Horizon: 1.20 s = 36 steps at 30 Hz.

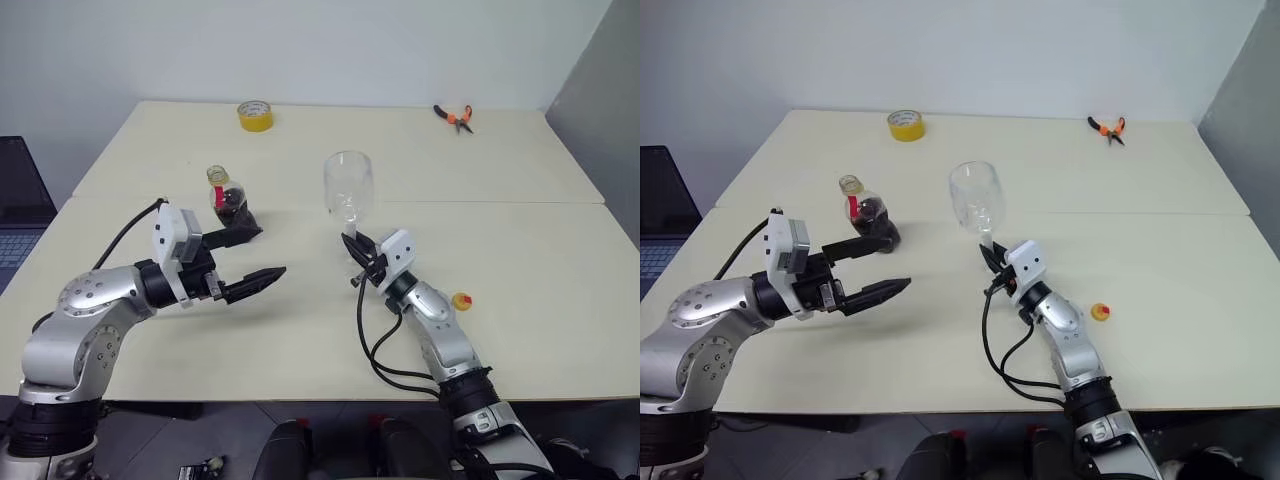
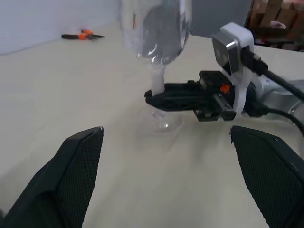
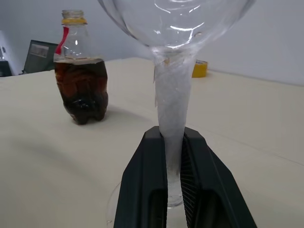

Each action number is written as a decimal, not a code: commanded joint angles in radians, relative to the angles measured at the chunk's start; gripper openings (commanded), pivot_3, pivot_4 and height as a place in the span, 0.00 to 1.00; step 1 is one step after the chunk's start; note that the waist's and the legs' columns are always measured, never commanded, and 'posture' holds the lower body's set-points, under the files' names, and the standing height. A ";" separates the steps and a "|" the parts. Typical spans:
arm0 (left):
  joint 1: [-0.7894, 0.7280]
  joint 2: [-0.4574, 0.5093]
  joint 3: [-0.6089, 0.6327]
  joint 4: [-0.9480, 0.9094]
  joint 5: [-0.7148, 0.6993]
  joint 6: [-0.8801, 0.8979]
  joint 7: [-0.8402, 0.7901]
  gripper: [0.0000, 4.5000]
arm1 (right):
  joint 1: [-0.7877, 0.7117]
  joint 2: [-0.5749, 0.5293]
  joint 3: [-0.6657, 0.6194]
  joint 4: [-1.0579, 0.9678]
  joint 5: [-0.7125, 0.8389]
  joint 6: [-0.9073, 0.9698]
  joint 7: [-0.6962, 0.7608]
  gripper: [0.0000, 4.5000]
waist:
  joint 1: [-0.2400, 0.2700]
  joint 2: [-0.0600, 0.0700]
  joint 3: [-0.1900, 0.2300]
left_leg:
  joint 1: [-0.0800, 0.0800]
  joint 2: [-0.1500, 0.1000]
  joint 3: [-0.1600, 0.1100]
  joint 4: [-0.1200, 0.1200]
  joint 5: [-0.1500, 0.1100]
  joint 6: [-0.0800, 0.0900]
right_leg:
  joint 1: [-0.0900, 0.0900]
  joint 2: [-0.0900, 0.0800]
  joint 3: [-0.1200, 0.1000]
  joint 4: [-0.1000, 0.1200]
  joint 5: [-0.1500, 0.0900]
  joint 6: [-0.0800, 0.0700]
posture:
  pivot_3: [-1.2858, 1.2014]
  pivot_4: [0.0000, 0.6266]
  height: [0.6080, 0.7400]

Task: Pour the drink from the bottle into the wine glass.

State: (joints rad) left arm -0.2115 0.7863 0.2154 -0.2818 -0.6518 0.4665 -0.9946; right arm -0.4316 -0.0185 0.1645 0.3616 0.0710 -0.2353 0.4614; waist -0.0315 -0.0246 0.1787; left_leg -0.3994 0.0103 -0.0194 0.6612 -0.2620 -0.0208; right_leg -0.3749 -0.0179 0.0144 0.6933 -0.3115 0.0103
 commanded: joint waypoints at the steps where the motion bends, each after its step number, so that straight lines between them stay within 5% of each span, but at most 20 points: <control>1: -0.035 0.023 0.030 -0.015 -0.004 -0.007 -0.006 1.00 | -0.035 -0.005 -0.019 0.078 0.009 -0.079 0.025 0.03 | 0.001 0.000 0.000 | 0.000 0.000 0.000 0.000 0.000 0.000 | 0.000 0.000 0.000 0.000 0.000 0.000 | 0.52 0.24 1.00; 14: -0.079 -0.003 -0.027 0.002 0.029 -0.019 -0.005 1.00 | -0.052 -0.048 -0.009 0.210 -0.024 -0.137 0.060 0.03 | 0.000 0.000 0.000 | 0.000 0.000 0.000 0.000 0.000 0.000 | 0.000 0.000 0.000 0.001 0.000 0.000 | 0.52 0.24 1.00; 27: -0.082 -0.020 -0.036 0.023 0.055 -0.042 -0.004 1.00 | -0.049 -0.071 -0.013 0.206 -0.048 -0.118 0.059 1.00 | 0.001 0.000 0.000 | 0.000 0.000 0.000 0.000 0.000 0.000 | 0.000 0.000 0.000 0.001 0.000 0.000 | 0.52 0.24 1.00; 36: -0.088 -0.030 -0.037 0.033 0.070 -0.054 -0.001 1.00 | -0.055 -0.093 -0.034 0.221 -0.078 -0.071 -0.005 1.00 | 0.002 0.000 0.000 | 0.000 0.000 0.000 0.001 0.000 0.000 | 0.000 0.000 0.000 0.001 0.000 0.000 | 0.52 0.24 1.00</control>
State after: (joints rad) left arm -0.2870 0.7586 0.1669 -0.2382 -0.5853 0.4329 -0.9943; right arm -0.4847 -0.0847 0.1609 0.5882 0.0026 -0.3316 0.4891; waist -0.0294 -0.0247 0.1786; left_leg -0.3990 0.0102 -0.0192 0.6619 -0.2619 -0.0209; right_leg -0.3743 -0.0181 0.0146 0.6945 -0.3115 0.0102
